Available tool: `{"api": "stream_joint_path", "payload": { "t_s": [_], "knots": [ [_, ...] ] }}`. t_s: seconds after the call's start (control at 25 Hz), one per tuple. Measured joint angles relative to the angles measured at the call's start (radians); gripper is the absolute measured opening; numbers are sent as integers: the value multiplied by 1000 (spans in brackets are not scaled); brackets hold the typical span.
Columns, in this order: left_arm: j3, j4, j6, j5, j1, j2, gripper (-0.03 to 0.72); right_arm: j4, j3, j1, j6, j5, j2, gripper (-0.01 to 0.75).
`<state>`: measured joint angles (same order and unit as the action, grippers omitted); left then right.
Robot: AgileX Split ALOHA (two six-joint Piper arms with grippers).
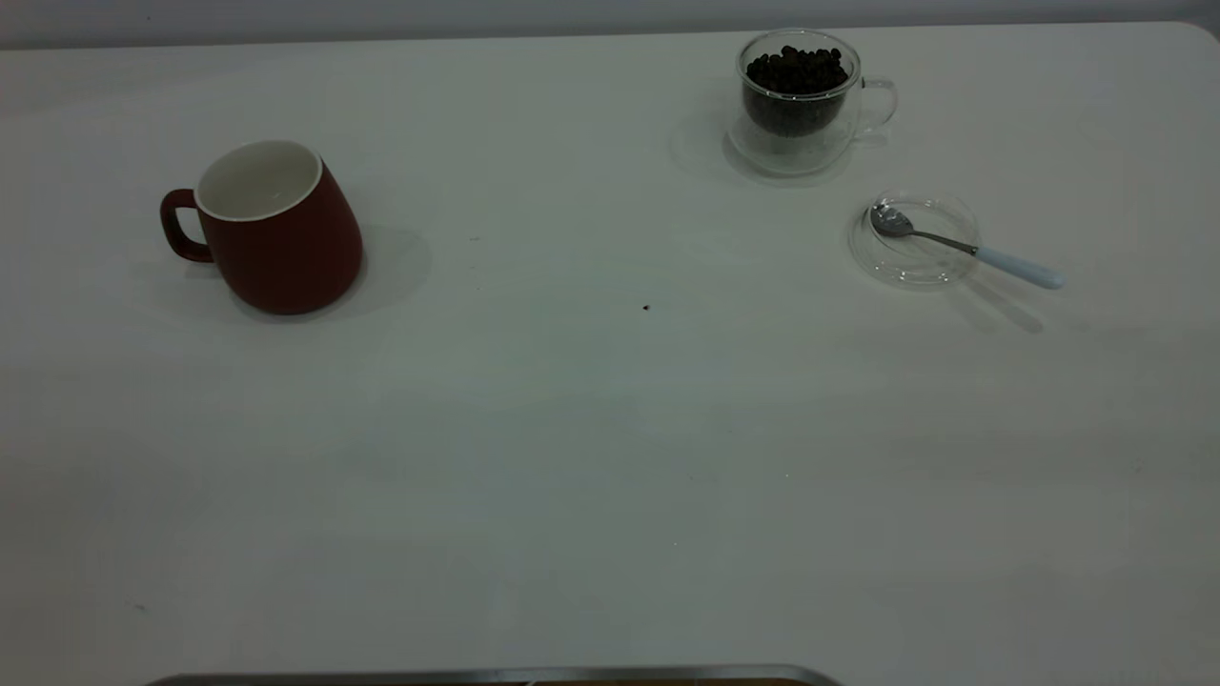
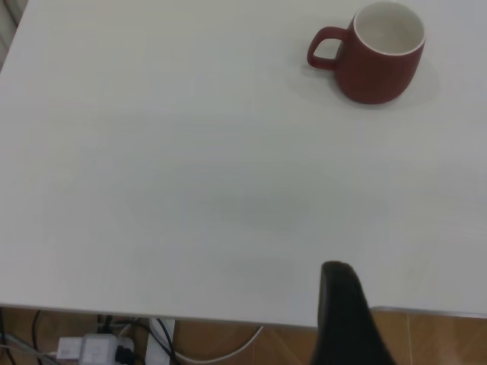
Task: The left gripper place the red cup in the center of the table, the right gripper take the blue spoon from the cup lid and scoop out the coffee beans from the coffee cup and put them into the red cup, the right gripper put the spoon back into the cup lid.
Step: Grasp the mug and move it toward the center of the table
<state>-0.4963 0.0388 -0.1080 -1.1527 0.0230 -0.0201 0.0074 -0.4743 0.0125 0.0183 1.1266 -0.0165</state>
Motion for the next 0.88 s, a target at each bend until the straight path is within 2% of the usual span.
{"api": "stream_joint_path", "payload": {
  "t_s": [0.88],
  "knots": [
    [2,-1,2,15,0,2,505,0,0,0,0,0,0,238]
  ]
}}
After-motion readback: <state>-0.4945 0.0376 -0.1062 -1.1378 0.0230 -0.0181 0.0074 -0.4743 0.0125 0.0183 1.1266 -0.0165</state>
